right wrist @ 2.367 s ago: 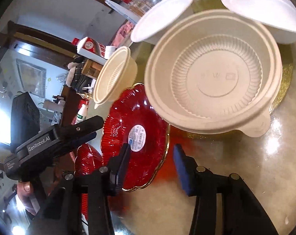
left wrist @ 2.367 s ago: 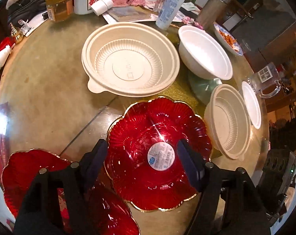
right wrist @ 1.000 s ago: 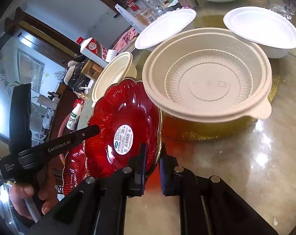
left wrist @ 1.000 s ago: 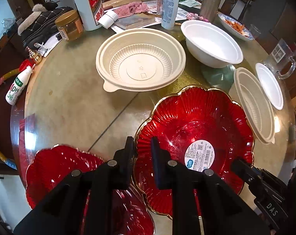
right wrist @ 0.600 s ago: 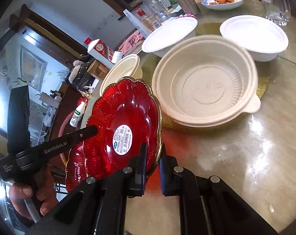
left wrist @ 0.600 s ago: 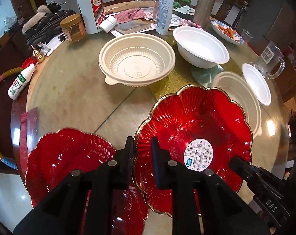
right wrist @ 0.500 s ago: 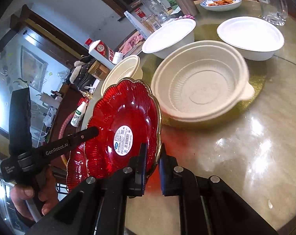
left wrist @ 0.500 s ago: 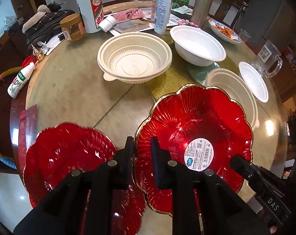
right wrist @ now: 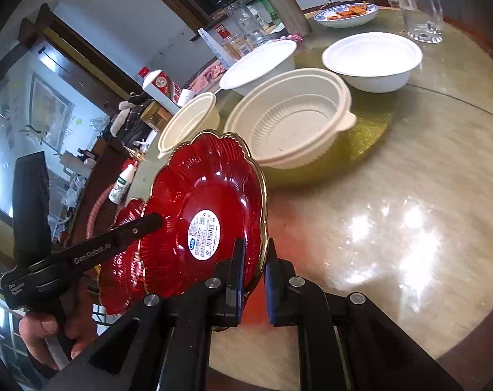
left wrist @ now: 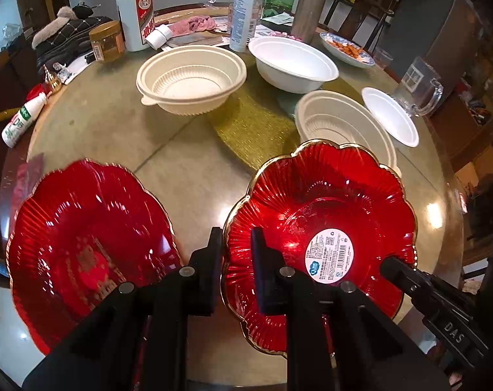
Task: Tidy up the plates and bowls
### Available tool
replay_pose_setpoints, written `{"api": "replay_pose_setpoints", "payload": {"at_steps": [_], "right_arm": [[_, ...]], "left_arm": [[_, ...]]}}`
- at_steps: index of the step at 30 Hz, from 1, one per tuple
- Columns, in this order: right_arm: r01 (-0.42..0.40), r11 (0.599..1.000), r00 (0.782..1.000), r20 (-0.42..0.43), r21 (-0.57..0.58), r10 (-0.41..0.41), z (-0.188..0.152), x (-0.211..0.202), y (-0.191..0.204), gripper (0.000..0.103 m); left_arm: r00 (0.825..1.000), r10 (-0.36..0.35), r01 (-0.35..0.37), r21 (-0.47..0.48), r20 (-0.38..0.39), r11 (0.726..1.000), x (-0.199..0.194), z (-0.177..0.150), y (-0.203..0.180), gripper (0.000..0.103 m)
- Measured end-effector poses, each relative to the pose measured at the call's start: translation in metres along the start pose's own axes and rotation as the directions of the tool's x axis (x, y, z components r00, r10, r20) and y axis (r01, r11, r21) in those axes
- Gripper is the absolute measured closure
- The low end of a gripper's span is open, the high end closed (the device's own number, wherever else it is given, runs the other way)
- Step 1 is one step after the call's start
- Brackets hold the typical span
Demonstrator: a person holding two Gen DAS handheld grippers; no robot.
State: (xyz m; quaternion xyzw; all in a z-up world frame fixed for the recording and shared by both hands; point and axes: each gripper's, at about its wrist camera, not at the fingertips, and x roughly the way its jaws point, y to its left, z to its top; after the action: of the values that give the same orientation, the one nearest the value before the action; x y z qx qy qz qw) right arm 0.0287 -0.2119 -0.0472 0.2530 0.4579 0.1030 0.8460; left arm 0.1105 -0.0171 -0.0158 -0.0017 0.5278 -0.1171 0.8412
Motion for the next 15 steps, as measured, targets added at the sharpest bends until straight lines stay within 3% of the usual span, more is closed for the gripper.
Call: {"api": "replay_pose_setpoints", "payload": {"at_steps": [15], "right_arm": [[0.057,0.995,0.998,-0.002,-0.077,-0.057,-0.024,-0.005,-0.001,0.094]], "left_arm": [[0.996,0.018,-0.015,-0.031,0.085,0.999,-0.011,-0.058,0.0,0.089]]}}
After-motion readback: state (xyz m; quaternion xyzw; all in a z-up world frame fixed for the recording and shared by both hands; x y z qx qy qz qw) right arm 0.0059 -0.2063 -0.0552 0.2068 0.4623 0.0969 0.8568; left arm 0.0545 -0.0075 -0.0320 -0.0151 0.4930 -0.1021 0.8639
